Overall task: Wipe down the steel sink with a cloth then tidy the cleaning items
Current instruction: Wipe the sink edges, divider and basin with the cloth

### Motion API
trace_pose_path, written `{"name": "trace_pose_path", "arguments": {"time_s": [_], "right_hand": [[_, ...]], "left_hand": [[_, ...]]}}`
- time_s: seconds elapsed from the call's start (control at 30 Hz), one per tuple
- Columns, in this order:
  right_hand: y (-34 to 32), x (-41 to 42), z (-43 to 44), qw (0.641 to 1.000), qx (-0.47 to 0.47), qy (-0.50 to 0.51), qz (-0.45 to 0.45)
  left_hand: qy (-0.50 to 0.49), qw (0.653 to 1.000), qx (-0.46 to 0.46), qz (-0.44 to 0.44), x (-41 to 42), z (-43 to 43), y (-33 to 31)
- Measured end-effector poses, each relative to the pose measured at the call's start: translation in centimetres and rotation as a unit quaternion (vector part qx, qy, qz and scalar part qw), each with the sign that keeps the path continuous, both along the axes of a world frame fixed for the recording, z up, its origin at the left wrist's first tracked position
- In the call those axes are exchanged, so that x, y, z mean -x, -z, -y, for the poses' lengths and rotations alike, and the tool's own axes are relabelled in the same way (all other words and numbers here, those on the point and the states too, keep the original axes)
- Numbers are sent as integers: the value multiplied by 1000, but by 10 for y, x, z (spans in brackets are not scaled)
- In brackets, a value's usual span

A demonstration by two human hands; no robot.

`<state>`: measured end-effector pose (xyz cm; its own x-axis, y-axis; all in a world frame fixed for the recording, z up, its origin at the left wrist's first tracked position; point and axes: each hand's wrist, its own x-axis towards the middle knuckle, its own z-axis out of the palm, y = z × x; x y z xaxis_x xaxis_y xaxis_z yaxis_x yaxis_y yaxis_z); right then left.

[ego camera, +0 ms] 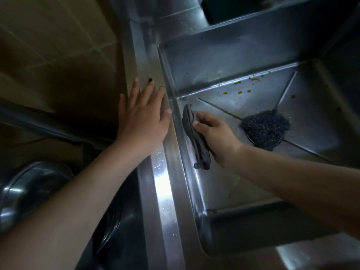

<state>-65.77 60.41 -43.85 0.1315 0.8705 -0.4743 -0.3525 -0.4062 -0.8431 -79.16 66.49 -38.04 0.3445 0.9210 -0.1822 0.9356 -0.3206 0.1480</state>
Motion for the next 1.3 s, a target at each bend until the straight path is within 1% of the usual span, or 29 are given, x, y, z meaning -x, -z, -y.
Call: {"name": "trace_pose_path", "arguments": {"time_s": [0.13,0.3,0.4,0.47,0.63,0.73,0.83,0.87,0.93,1.0,1.03,1.17,1.3], "right_hand": [[-16,1,17,999,2,-8,-31],[-25,2,32,999,5,-17,-37],[-26,0,41,999,17,-47,-5],[-27,-3,47,997,27,-75,-1],[-30,-13,60,987,19,-150,-58],[-26,-19,67,977,11,-200,-75],[-22,-24,75,965,-29,-252,-69],[-21,-24,77,962,-39,-266,-52],[-19,-23,81,955,-67,-287,13],[-17,-21,83,947,-99,-297,78],[-15,-21,83,944,-110,-298,96],[-9,-16,85,937,-144,-286,140],[0,-10,86,932,-175,-263,177]], "left_hand": [[-7,998,30,61,4,7,-7],[5,995,15,98,9,45,-13],[-3,993,8,119,12,71,-13],[-21,991,-4,136,15,84,-12],[-74,981,-15,177,18,114,-9],[-69,987,-25,143,11,132,-3],[-50,995,-41,79,7,140,4],[-39,996,-53,60,8,140,6],[-24,996,-74,31,9,139,8],[-23,996,-89,11,10,139,10],[-25,995,-95,3,9,139,11],[-23,993,-112,-26,8,139,12],[-25,993,-113,-32,6,139,12]]}}
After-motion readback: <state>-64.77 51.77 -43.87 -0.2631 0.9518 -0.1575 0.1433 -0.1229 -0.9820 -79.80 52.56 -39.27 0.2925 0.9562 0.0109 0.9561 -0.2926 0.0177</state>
